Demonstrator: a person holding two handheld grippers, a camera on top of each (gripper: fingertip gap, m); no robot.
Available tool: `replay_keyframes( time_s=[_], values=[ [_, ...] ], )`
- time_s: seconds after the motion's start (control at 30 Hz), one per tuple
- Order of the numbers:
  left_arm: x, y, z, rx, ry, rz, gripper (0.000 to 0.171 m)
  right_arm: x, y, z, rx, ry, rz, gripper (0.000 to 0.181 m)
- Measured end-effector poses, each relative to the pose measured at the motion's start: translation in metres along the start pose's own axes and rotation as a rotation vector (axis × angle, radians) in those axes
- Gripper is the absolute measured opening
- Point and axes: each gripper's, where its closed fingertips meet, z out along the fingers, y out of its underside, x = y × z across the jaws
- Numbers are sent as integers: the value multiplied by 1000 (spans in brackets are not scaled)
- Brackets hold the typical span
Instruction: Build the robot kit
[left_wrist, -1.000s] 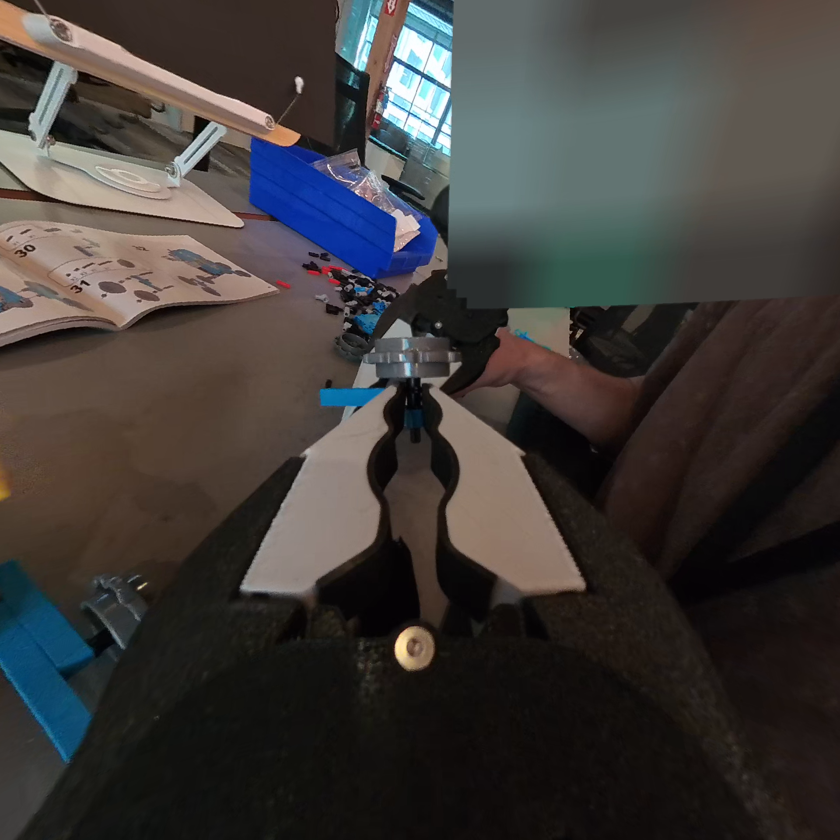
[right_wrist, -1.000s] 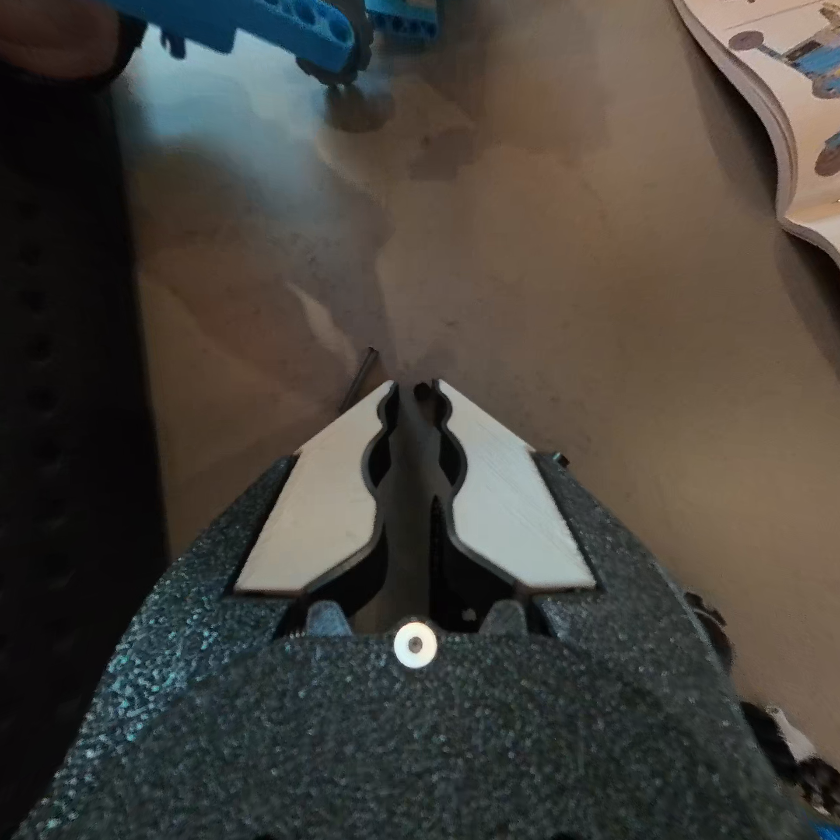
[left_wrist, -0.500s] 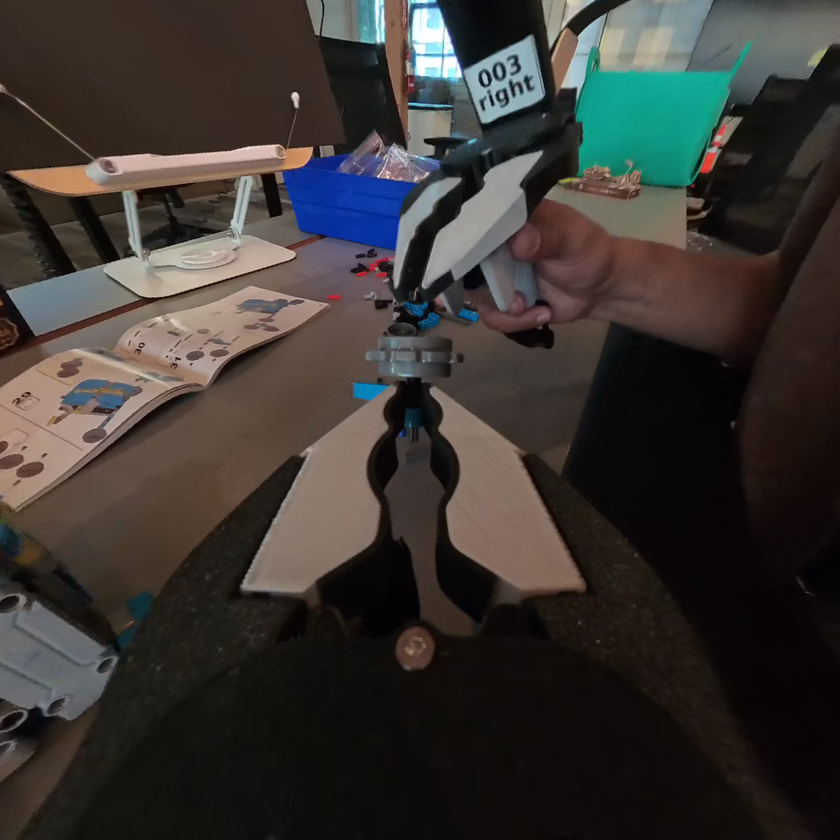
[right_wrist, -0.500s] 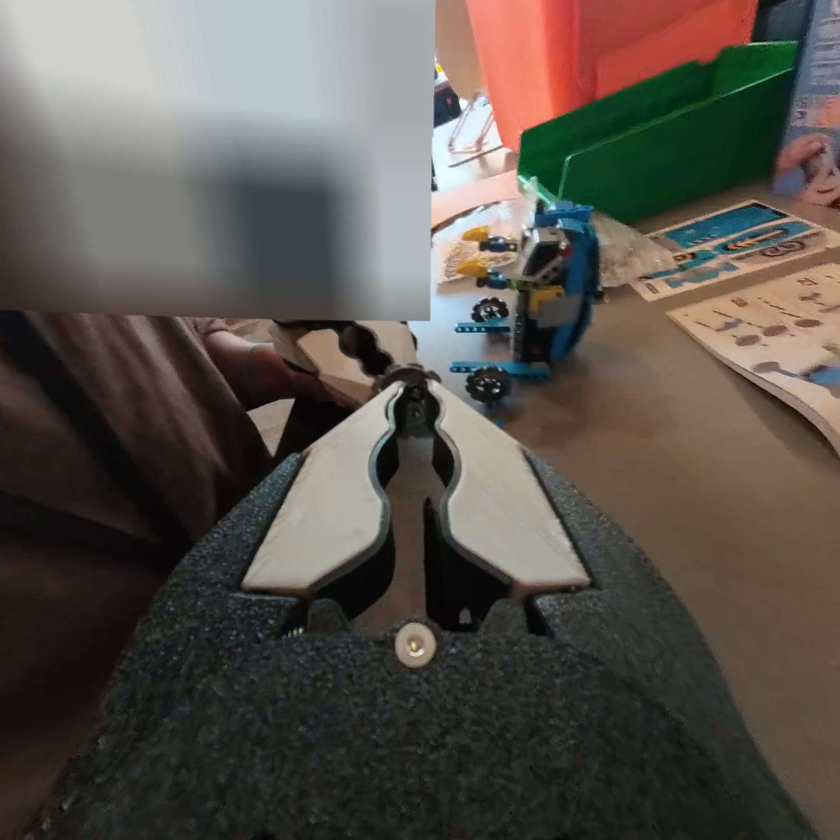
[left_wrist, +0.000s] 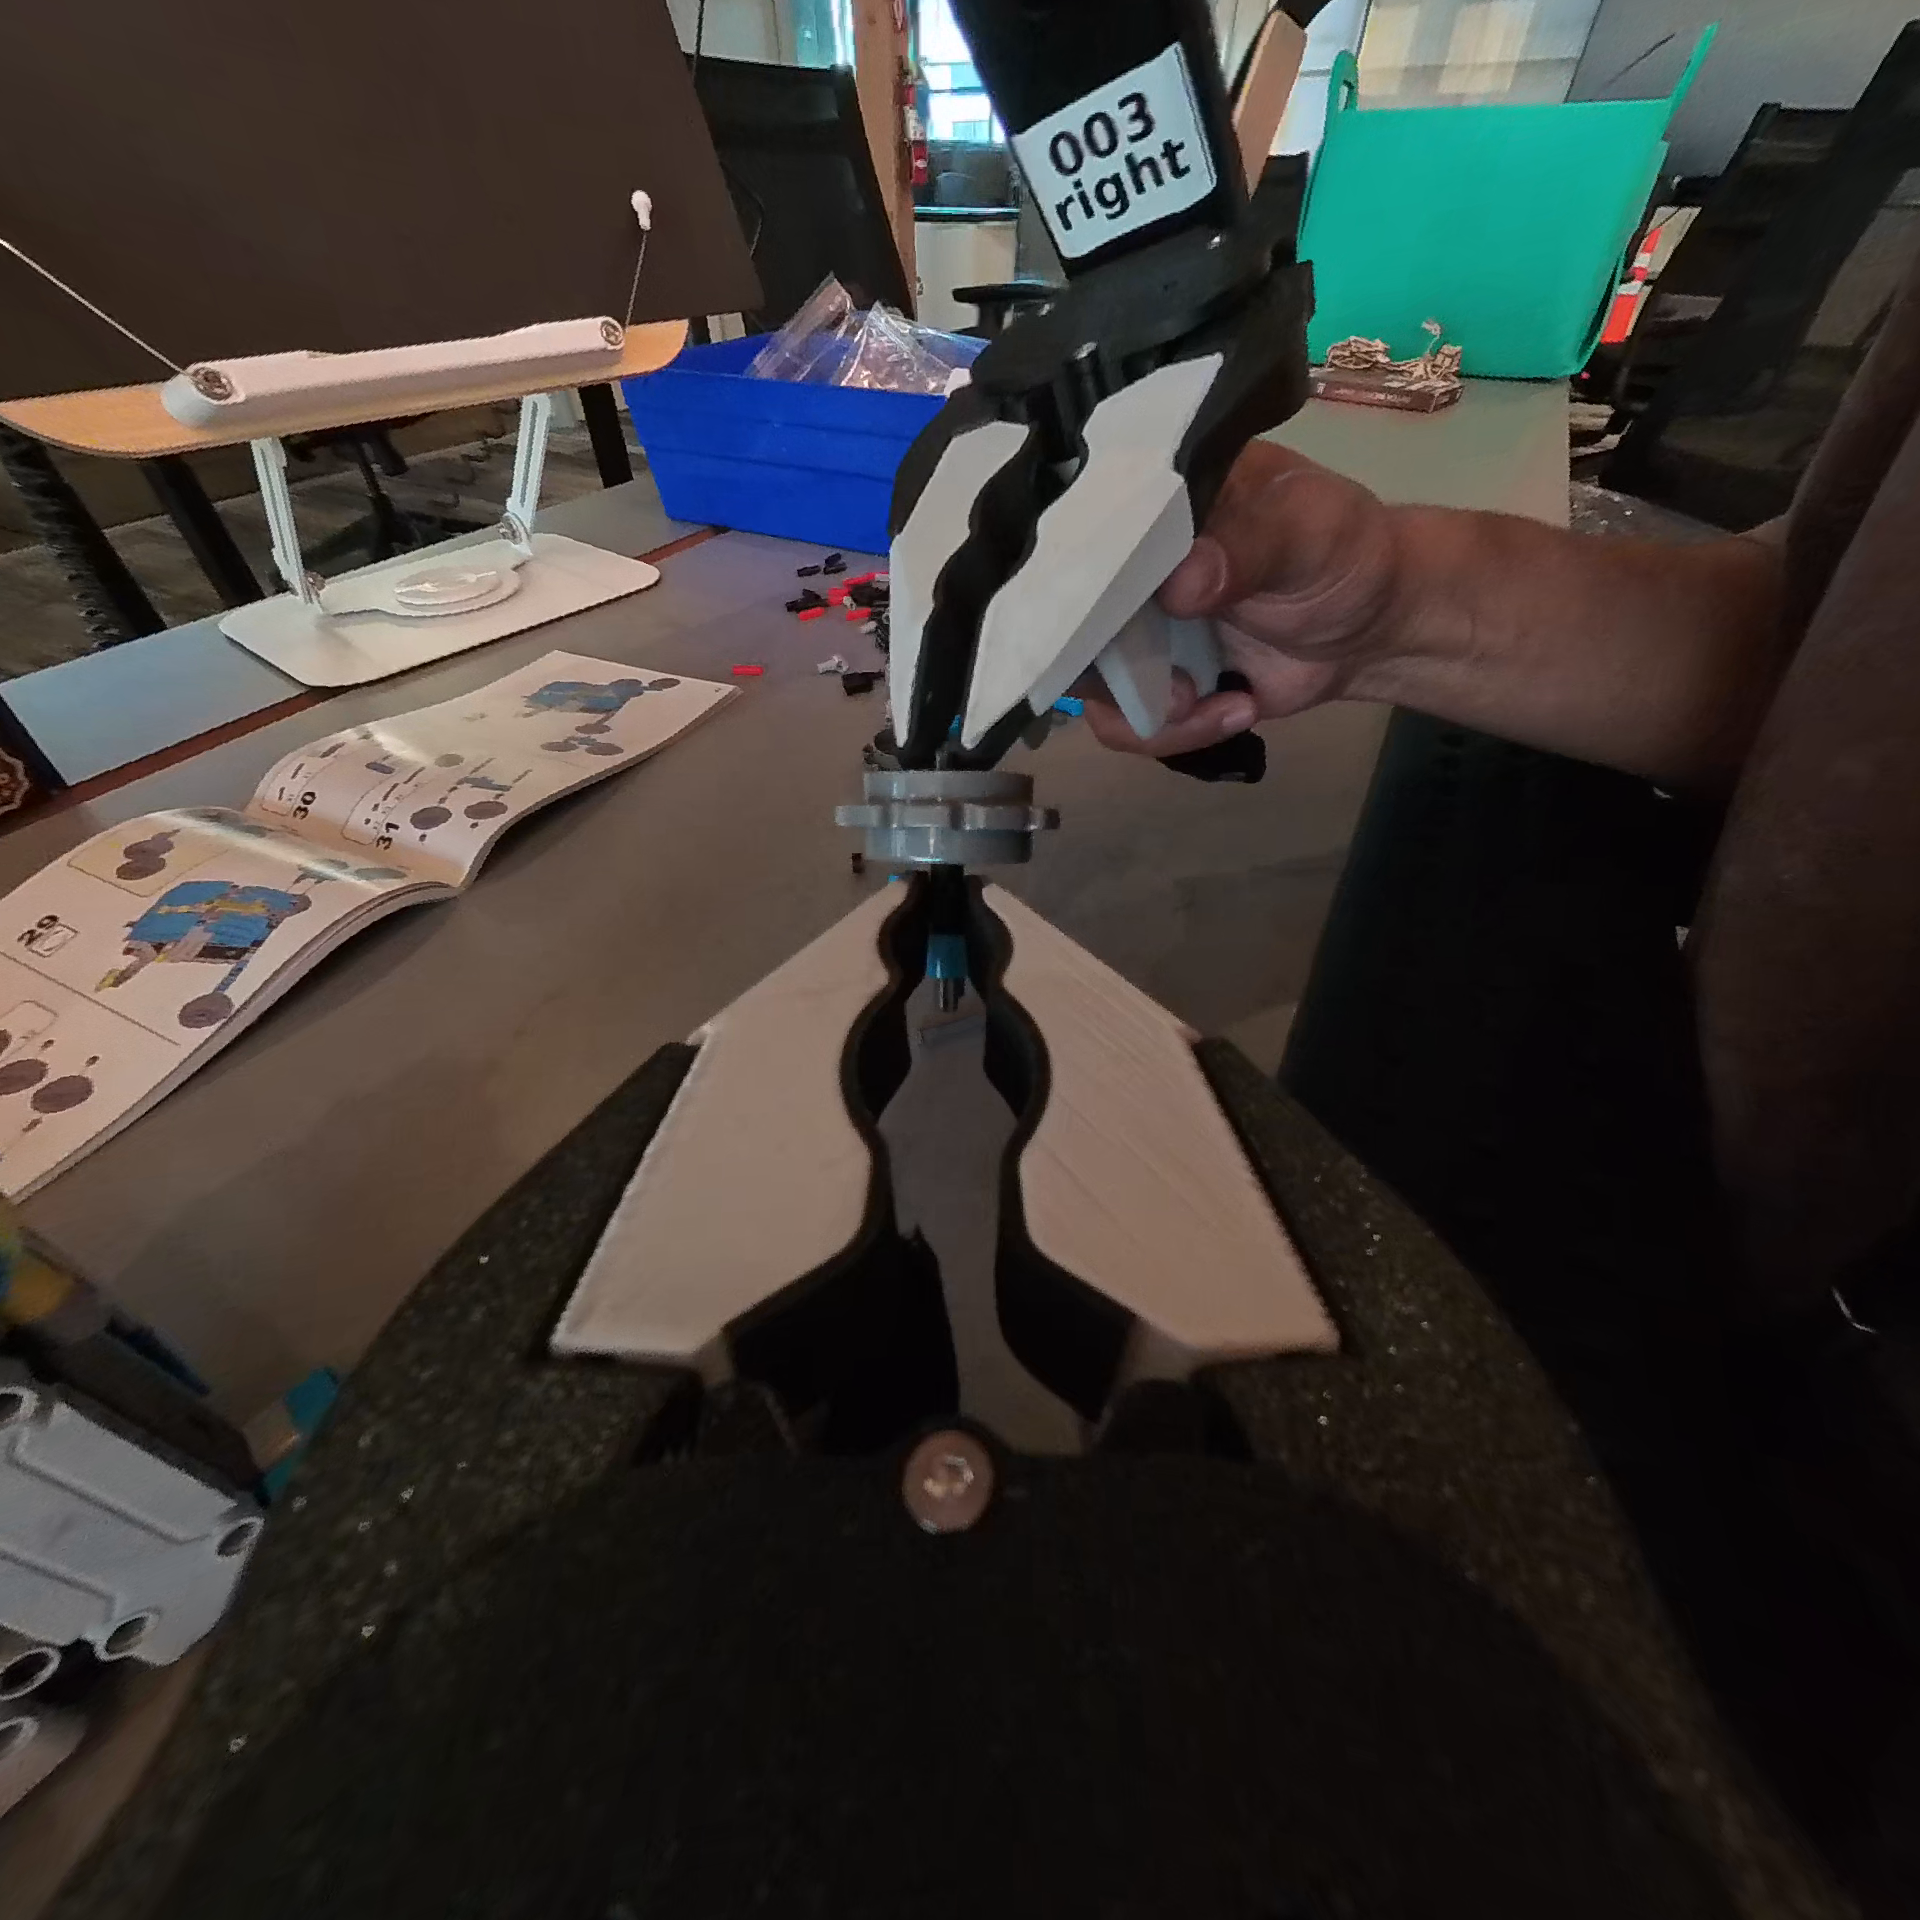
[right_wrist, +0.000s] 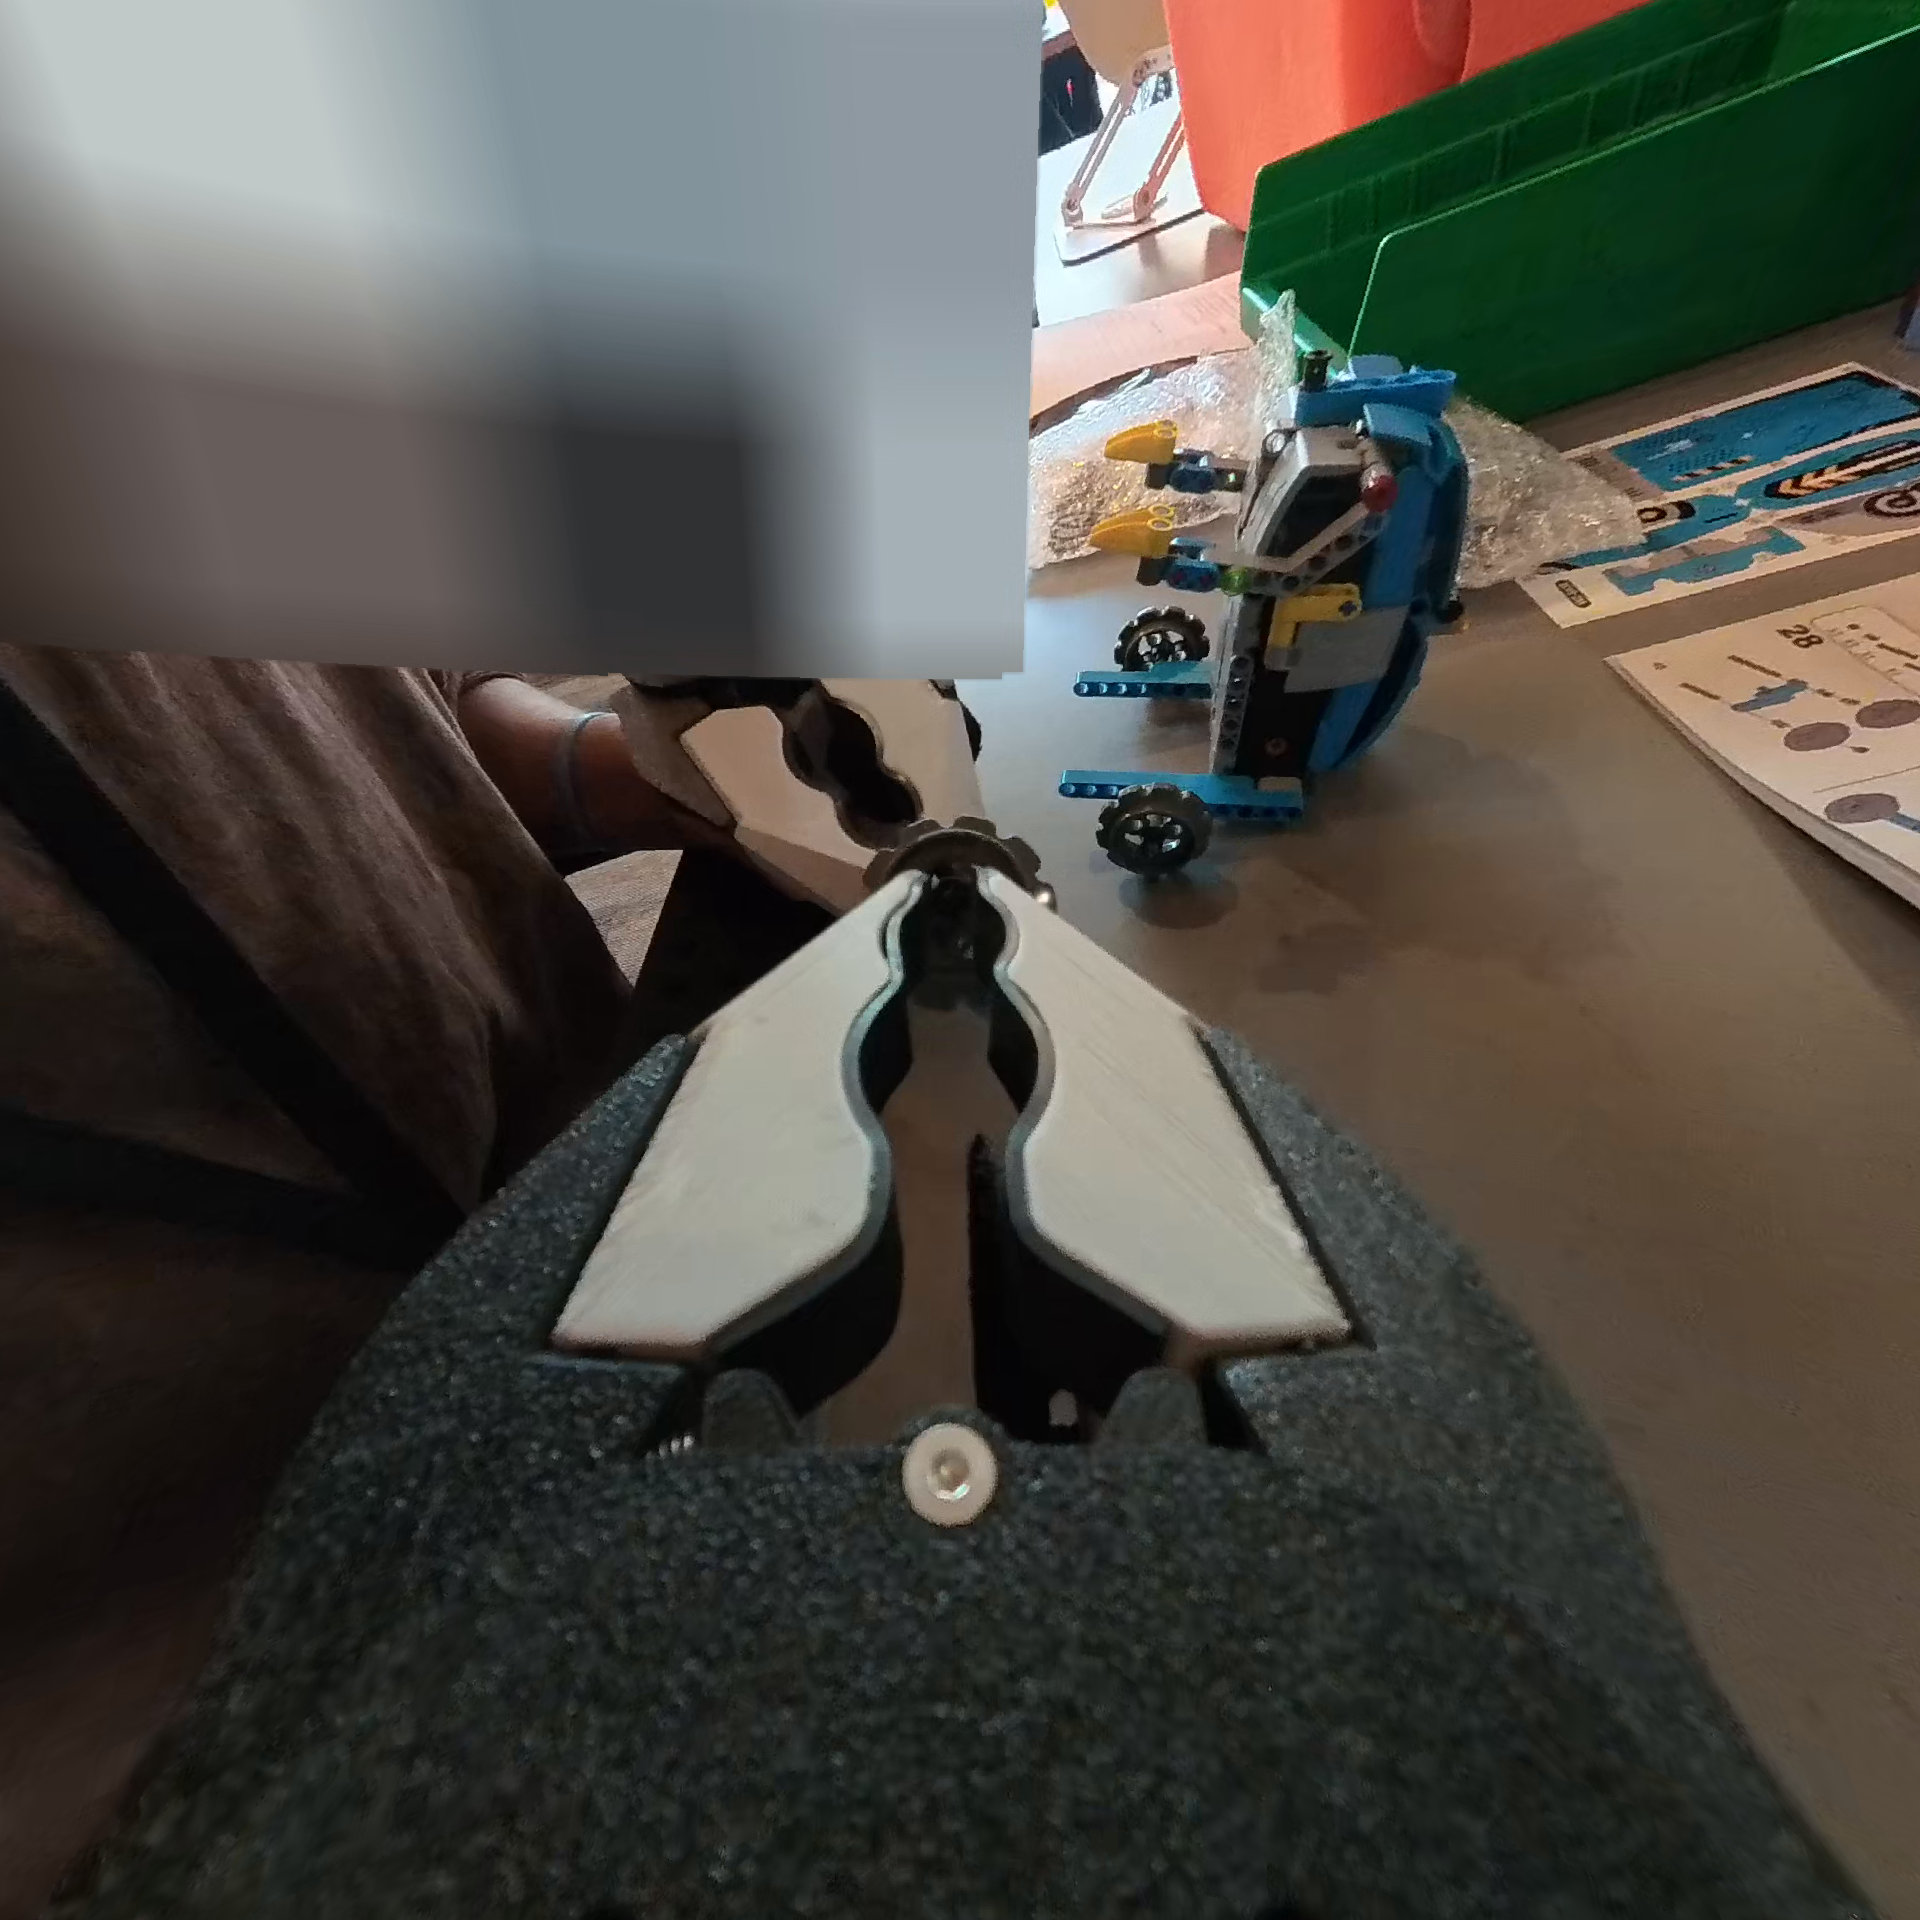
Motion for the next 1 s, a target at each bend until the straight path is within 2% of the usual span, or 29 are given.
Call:
replay_keyframes(
  time_s=[0.27, 0.43, 0.7, 1.0],
  values=[
    [0, 6, 2, -58, -51, 71, 5, -1, 5, 5, -13, 13, 22, 7],
    [-1, 5, 3, -44, -34, 34, 5, 1, 3, 2, 51, -15, 89, 6],
    [-2, 4, 2, -38, -32, 25, 5, 3, 4, 0, 70, -23, 110, 7],
    [-9, 9, 3, -71, -95, 44, 6, 9, 14, 0, 67, -36, 192, 7]
  ],
)
